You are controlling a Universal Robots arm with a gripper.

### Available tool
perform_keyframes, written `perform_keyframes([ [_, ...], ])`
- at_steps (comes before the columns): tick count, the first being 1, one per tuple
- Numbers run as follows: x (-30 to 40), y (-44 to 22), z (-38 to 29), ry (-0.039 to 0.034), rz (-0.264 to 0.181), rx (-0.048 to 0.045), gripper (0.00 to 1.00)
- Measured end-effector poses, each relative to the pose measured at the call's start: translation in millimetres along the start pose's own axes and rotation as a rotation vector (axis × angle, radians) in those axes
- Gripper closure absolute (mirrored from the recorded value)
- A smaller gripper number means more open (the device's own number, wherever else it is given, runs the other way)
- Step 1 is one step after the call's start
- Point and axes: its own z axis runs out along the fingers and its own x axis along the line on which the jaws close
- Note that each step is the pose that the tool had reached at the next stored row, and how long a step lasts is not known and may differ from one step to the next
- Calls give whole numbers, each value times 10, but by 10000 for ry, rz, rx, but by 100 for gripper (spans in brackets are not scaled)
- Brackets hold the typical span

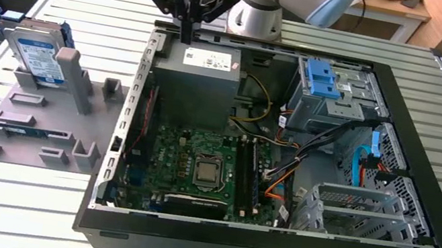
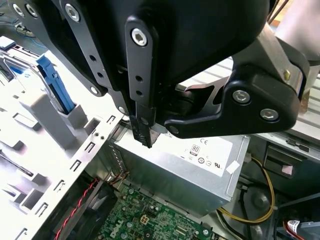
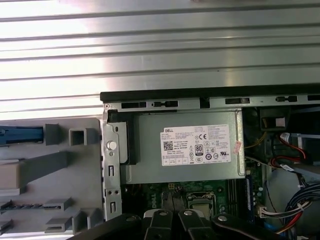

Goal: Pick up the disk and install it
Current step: 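Reach for the disk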

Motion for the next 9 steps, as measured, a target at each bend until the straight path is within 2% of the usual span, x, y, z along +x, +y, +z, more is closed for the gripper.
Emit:
perform_keyframes([
  [9,47,14,0,0,-1,0,89],
])
